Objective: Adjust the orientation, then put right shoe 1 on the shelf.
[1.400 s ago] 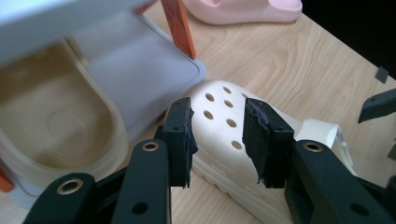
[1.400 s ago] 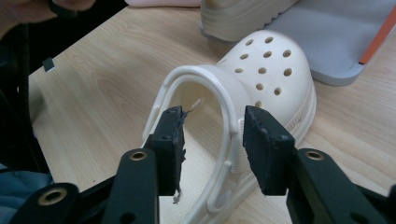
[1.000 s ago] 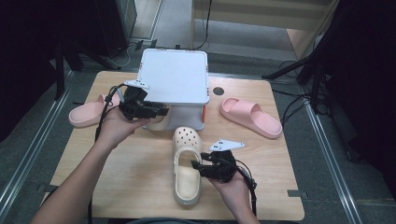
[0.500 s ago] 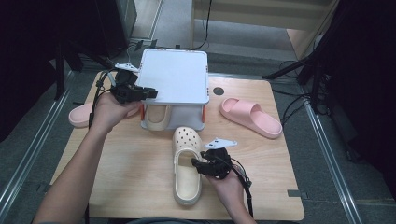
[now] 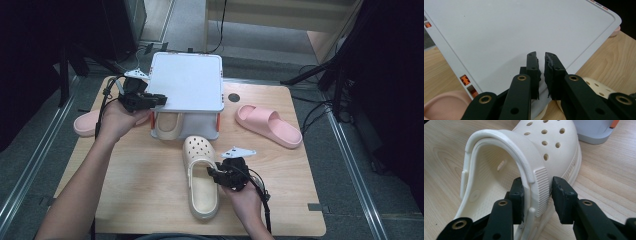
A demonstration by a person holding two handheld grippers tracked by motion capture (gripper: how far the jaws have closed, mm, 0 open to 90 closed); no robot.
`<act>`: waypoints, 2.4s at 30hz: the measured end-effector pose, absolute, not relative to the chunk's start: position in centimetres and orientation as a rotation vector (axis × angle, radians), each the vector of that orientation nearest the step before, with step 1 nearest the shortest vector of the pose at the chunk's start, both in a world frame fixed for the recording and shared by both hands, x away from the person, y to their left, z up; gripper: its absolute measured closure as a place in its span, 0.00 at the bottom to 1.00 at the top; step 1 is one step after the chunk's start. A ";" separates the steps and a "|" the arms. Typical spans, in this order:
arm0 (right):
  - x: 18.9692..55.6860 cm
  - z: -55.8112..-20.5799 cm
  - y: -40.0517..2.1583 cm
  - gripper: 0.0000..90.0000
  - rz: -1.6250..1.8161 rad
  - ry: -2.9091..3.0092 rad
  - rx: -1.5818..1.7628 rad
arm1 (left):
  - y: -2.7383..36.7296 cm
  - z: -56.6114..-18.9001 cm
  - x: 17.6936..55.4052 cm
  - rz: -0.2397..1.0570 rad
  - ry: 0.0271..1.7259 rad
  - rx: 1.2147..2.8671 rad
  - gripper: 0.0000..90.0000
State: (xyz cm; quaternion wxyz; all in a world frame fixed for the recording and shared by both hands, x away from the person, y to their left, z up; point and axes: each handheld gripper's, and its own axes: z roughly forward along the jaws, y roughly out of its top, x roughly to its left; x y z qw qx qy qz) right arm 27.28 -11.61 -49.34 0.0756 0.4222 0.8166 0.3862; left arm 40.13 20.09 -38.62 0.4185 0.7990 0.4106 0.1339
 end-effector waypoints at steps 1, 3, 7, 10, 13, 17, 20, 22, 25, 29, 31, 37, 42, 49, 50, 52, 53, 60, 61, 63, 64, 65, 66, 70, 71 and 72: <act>27.3 -49.3 -11.6 0.75 1.157 2.445 1.263 | 20.0 -38.6 40.1 0.341 1.029 2.002 0.91; 27.4 -49.2 -11.7 0.78 1.155 2.441 1.267 | 20.0 -38.7 40.0 0.345 1.032 1.999 0.91; 27.5 -49.1 -11.9 0.81 1.145 2.430 1.262 | 19.9 -38.7 40.0 0.353 1.028 2.001 0.90; 27.7 -48.9 -12.0 0.81 1.150 2.436 1.280 | 20.0 -38.8 40.0 0.356 1.024 1.998 0.90; 27.9 -48.6 -12.2 0.83 1.159 2.422 1.280 | 20.0 -38.8 40.0 0.356 1.024 1.997 0.90; 28.3 -48.0 -12.7 0.84 1.186 2.413 1.301 | 19.9 -38.8 39.9 0.359 1.025 1.997 0.90; 28.5 -47.6 -12.9 0.85 1.194 2.409 1.301 | 19.8 -38.8 39.9 0.371 1.026 2.000 0.90; 28.6 -47.1 -13.0 0.85 1.194 2.399 1.303 | 19.7 -38.7 39.9 0.376 1.027 2.002 0.90; 28.8 -46.5 -13.0 0.85 1.205 2.380 1.296 | 19.7 -38.7 39.8 0.377 1.027 2.002 0.90; 29.6 -45.7 -13.0 0.85 1.217 2.344 1.299 | 19.8 -38.7 39.9 0.375 1.027 2.002 0.90; 30.2 -45.4 -12.8 0.85 1.224 2.323 1.309 | 19.8 -38.8 39.9 0.376 1.024 2.002 0.90; 32.7 -45.2 -12.0 0.85 1.203 2.279 1.333 | 19.8 -38.9 40.1 0.351 1.021 1.988 0.90; 35.0 -45.7 -10.9 0.85 1.158 2.238 1.364 | 19.9 -38.9 40.1 0.346 1.015 1.991 0.90; 36.5 -46.9 -9.4 0.84 1.119 2.166 1.406 | 20.0 -38.9 40.1 0.341 1.010 1.989 0.90; 36.6 -47.1 -9.2 0.84 1.118 2.163 1.409 | 20.0 -38.9 40.1 0.341 1.010 1.990 0.90; 36.7 -47.3 -8.7 0.83 1.113 2.155 1.413 | 20.0 -38.9 40.1 0.341 1.012 1.989 0.90; 36.7 -47.6 -8.4 0.81 1.112 2.160 1.417 | 20.0 -38.9 40.1 0.342 1.013 1.989 0.90; 36.1 -47.2 -8.5 0.67 1.210 2.174 1.413 | 20.0 -38.9 40.1 0.342 1.010 1.992 0.90; 35.7 -46.9 -8.7 0.66 1.220 2.180 1.401 | 20.0 -38.9 40.1 0.342 1.010 1.993 0.90; 35.1 -46.2 -9.1 0.65 1.215 2.188 1.371 | 20.0 -38.9 40.1 0.342 1.010 1.992 0.90; 34.8 -45.9 -9.2 0.64 1.216 2.195 1.365 | 20.0 -38.9 40.1 0.342 1.010 1.992 0.90; 34.4 -45.6 -9.5 0.64 1.220 2.201 1.355 | 20.0 -38.9 40.1 0.342 1.011 1.992 0.90; 33.8 -45.1 -9.8 0.64 1.224 2.204 1.338 | 20.0 -38.9 40.1 0.343 1.010 1.992 0.90; 31.7 -44.4 -10.6 0.71 1.252 2.235 1.283 | 20.0 -38.9 40.1 0.345 1.011 1.992 0.90; 31.2 -44.4 -10.7 0.77 1.255 2.262 1.264 | 20.0 -38.9 40.1 0.344 1.012 1.992 0.90; 30.6 -44.5 -10.8 0.80 1.251 2.290 1.243 | 19.9 -38.9 40.1 0.348 1.012 1.992 0.90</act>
